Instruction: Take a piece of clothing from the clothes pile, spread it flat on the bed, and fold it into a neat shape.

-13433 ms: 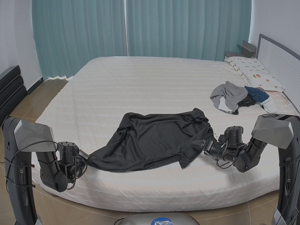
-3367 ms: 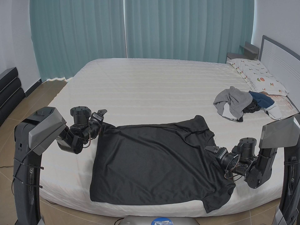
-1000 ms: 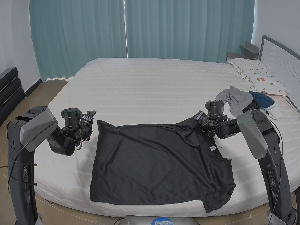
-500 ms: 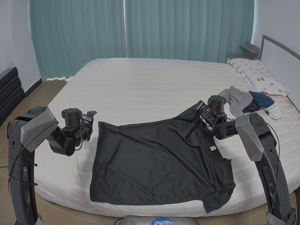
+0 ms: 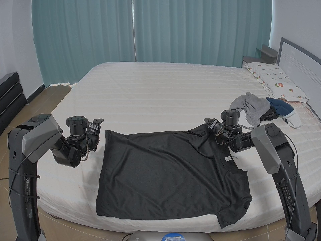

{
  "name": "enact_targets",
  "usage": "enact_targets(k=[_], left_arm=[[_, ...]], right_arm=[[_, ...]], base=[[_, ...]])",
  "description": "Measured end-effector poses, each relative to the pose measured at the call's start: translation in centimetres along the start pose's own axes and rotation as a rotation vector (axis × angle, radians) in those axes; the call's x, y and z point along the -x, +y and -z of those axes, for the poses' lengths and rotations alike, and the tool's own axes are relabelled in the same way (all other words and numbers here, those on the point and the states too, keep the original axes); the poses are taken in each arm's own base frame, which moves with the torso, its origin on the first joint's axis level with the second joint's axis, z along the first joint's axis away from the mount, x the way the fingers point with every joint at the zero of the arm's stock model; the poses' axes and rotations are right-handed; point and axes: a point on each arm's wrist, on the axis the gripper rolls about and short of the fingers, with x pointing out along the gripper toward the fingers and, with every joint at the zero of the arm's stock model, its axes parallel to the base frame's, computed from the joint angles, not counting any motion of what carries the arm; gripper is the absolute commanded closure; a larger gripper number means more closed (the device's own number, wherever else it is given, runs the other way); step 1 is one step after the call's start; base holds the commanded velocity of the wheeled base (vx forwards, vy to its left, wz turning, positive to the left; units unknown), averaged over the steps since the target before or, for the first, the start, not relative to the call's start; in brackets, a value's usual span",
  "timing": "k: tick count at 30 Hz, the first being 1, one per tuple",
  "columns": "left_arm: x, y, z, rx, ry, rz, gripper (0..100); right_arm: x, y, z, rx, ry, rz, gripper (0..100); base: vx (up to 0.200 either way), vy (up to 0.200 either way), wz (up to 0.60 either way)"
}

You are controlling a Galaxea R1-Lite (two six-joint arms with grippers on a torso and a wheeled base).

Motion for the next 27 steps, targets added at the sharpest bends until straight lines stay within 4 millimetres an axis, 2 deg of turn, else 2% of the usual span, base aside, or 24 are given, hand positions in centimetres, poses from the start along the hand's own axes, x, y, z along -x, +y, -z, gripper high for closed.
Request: enact_targets(k=[4, 10, 21, 27], left_arm=[[0.0, 0.0, 0.0, 0.0, 0.0, 0.0, 0], [0.0, 0.0, 0.0, 0.0, 0.001, 0.001, 0], [-0.1, 0.1, 0.1, -0.014, 0.003, -0.002, 0], [-0.1, 0.1, 0.2, -0.016, 0.005, -0.003, 0]], right_arm=[[0.4, -0.4, -0.5, 0.022, 0.008, 0.018, 0], [1.4, -2.2, -1.5, 0.084, 0.046, 0.054, 0], [3.4, -6.0, -1.4, 0.186, 0.154, 0.039, 0], [3.2, -6.0, -1.0, 0.188, 0.161, 0.034, 0]], base=[[0.0, 0.0, 0.0], [0.0, 0.0, 0.0], [0.0, 0.0, 0.0], [0.0, 0.0, 0.0]])
